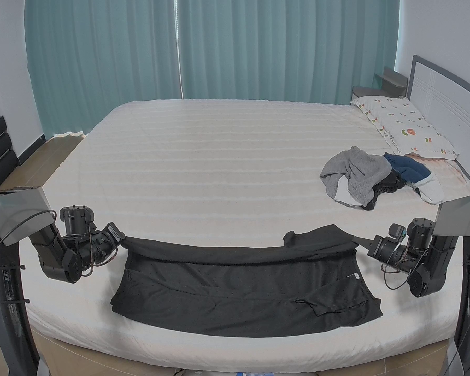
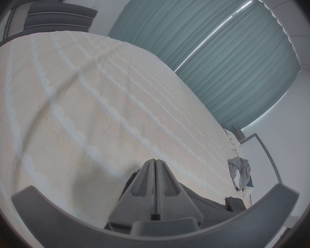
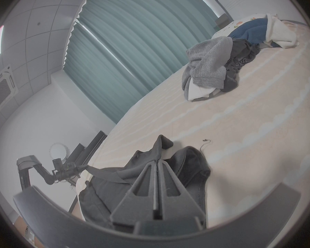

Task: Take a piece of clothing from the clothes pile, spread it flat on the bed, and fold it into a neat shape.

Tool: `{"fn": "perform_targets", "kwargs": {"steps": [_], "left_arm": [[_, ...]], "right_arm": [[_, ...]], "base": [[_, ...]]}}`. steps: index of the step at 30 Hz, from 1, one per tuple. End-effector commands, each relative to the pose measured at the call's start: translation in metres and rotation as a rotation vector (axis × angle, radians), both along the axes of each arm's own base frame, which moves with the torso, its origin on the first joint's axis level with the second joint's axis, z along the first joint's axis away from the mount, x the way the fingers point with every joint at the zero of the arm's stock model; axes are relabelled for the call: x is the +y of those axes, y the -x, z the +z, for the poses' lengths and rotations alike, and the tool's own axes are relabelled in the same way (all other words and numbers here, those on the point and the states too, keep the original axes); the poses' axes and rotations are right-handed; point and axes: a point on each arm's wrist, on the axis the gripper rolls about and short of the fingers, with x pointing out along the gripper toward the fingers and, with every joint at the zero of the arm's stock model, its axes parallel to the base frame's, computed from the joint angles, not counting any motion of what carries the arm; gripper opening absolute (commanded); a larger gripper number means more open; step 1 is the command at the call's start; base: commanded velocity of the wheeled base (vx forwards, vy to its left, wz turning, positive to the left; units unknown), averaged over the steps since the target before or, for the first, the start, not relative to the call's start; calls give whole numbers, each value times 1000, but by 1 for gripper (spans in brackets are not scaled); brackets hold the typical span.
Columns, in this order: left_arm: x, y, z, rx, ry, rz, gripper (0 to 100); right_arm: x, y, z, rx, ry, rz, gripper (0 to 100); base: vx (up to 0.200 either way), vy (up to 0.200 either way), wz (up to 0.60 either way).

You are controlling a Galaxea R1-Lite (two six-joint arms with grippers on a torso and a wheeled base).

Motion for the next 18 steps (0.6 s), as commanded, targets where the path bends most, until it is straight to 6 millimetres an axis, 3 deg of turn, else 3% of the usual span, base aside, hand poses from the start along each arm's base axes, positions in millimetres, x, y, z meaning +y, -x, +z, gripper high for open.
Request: {"fn": "perform_targets", "kwargs": {"steps": [1,18], "left_arm": [[3,8,5,3,-2,-28,0],[9,33,-5,128,-142,-170,0]], "right_arm": [[-5,9,0,5,8,21,0],[-10,25,-5,30,60,44,0]], "base": [[0,0,0],[0,0,0]]}}
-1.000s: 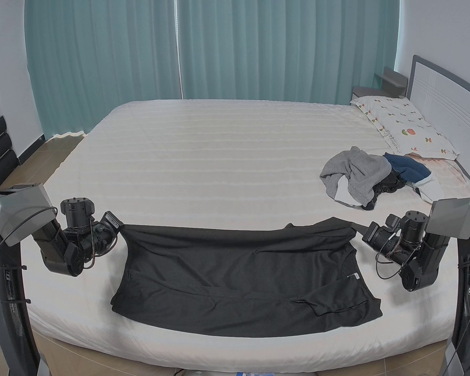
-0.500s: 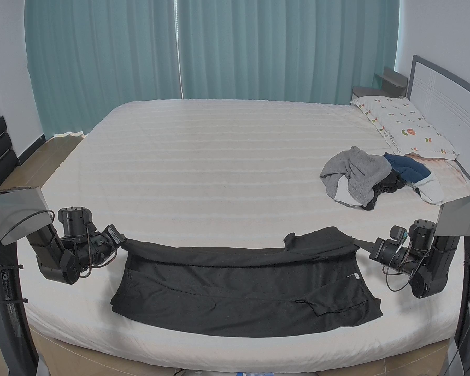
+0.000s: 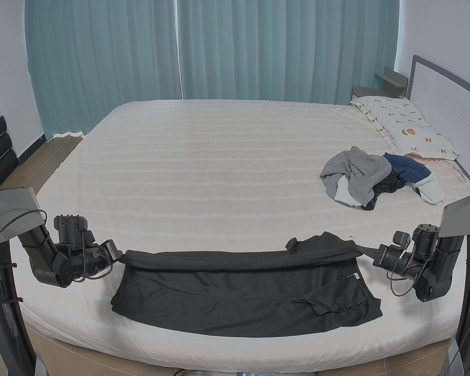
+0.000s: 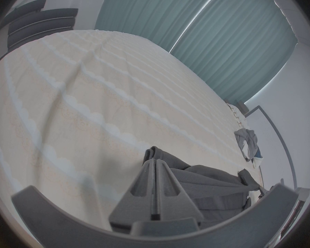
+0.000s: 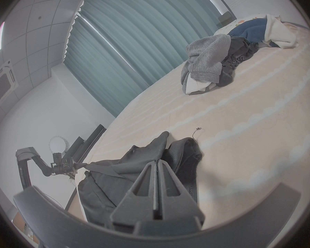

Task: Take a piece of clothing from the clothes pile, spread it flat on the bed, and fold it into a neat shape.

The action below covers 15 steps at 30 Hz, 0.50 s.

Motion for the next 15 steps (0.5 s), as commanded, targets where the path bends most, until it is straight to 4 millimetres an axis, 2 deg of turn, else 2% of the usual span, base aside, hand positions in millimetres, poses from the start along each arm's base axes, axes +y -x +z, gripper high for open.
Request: {"fn": "perform_targets", "kwargs": {"steps": [1,15], "left_arm": [[2,5,-2,19,-30,-21,0],[1,16,-11,68,-102,-90,0]], "right_arm": [[1,7,-2,5,22,11,0],[1,19,-17,65,122,59,0]], "base": [[0,0,0],[0,0,0]]}}
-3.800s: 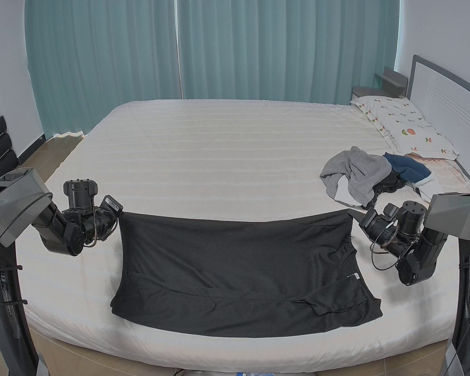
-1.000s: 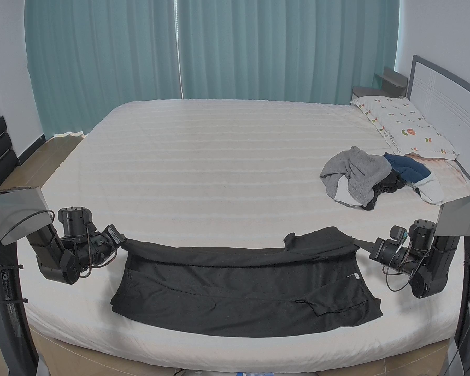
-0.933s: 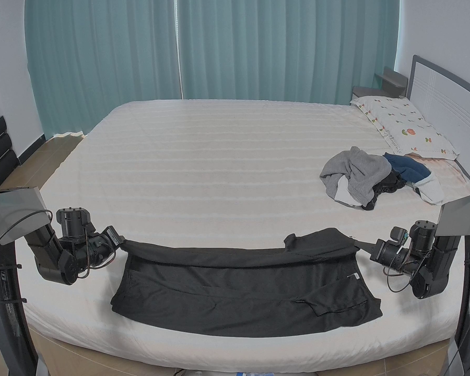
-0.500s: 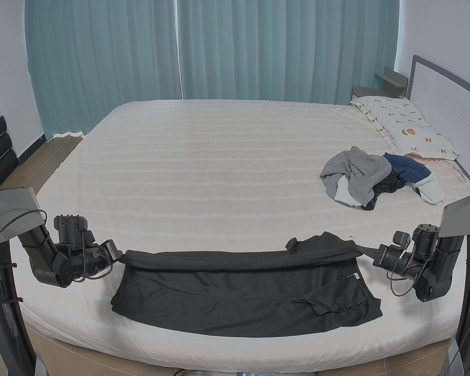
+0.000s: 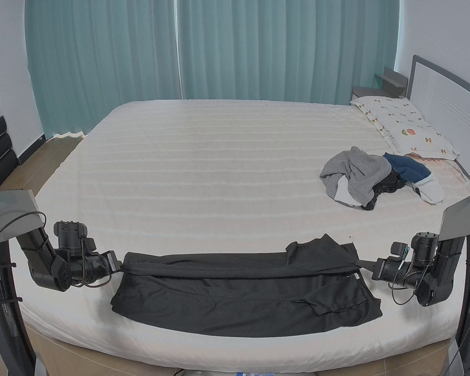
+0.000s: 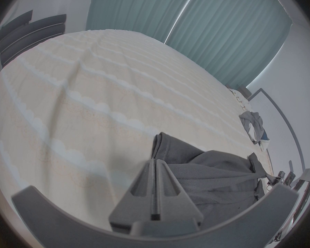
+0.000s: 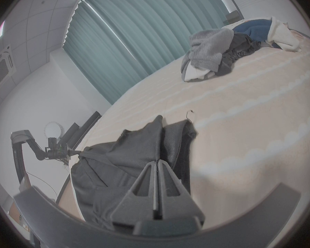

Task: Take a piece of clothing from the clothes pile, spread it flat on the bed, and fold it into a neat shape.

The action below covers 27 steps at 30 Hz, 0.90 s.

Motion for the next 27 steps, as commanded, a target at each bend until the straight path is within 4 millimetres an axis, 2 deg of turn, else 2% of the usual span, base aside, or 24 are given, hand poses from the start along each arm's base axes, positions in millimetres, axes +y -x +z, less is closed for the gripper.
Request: {"fn": "perform_targets", "kwargs": {"steps": [1,16,17,18,19,23,26,27], "left_arm": [[-1,3,-3,22,-6,-11,0],[-3,5,-4,32,-7,-16,0],[-3,5,-5,35,-7,-16,100],[-3,5,-4,37,-7,-16,100],[-3,6,-4,38,-7,-16,100],[-3,6,-3,46,-6,-16,100],[-3,6,6,20,-6,-15,100],[-3,6,6,20,-6,-15,100]], "right_arm": [[-1,3,-7,29,27,11,0],[-4,7,-15,55,83,37,0],[-4,8,-15,59,84,38,0],[-4,8,-16,59,86,40,0],[-4,8,-16,59,86,40,100],[-5,7,-12,43,89,38,100],[-8,2,5,-5,82,20,100],[-8,2,5,-5,82,20,100]], "base": [[0,0,0],[0,0,0],[0,0,0],[0,0,0],[0,0,0],[0,0,0],[0,0,0],[0,0,0]]}}
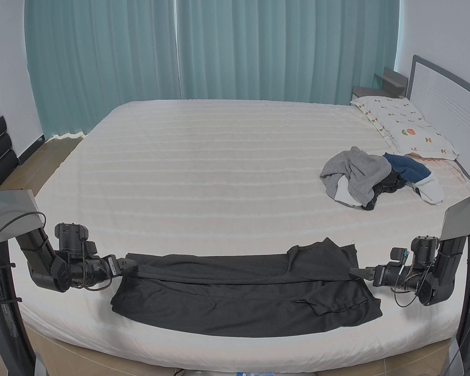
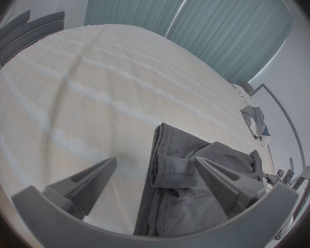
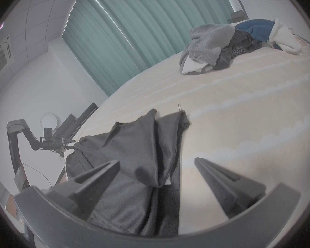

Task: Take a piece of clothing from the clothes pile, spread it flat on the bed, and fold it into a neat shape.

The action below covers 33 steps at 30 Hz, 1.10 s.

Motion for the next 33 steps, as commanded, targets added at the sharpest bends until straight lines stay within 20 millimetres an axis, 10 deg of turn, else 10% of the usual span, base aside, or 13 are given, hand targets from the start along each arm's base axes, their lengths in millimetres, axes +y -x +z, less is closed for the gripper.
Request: {"fn": "perform_targets", "kwargs": {"steps": [1,12,33], "left_arm": [[2,0,14,-42,0,8,100],[2,-28,34,-100,209,158,100],[-20,-57,3,-60,247,192,100]], "right_arm": [[-4,-6,24,-63,-26,-27,100],[16,-22,42,-56,-195,-66,100],[27,-35,20,7,-250,-70,100]], "base": [[0,0,0],[0,0,0],[0,0,0]]}}
